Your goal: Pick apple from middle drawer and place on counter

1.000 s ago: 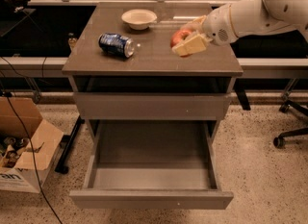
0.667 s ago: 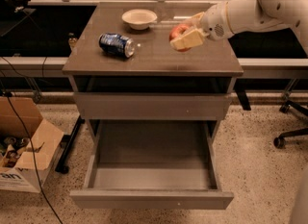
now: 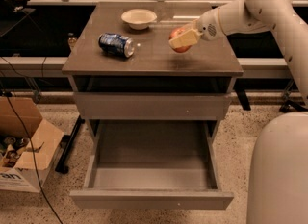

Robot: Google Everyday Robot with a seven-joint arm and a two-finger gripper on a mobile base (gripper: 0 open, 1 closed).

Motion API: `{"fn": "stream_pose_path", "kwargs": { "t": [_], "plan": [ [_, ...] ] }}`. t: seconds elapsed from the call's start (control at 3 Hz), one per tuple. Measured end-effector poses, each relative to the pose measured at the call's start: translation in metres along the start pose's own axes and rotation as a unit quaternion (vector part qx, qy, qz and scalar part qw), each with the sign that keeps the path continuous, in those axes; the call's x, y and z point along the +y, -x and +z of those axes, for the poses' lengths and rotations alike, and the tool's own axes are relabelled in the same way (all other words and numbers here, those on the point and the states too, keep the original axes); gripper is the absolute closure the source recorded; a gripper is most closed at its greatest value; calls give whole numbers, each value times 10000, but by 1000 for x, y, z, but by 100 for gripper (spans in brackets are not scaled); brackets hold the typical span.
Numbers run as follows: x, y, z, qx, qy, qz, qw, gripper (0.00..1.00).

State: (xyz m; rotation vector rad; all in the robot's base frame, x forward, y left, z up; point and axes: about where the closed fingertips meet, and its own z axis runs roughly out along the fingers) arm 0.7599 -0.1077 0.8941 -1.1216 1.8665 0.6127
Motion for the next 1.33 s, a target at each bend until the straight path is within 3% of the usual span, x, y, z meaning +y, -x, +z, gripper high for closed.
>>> {"fn": "stream_pose_path", "kwargs": {
  "t": [0.33, 0.67, 1.0, 1.33],
  "plan": [
    [-15, -18, 14, 232, 15, 433, 9988, 51],
    [-15, -19, 18, 240, 36, 461, 9986, 22],
    [-14, -20, 22, 248, 60, 468, 9986, 0],
    [-14, -20, 22, 249, 65, 469, 9986, 0]
  ]
}}
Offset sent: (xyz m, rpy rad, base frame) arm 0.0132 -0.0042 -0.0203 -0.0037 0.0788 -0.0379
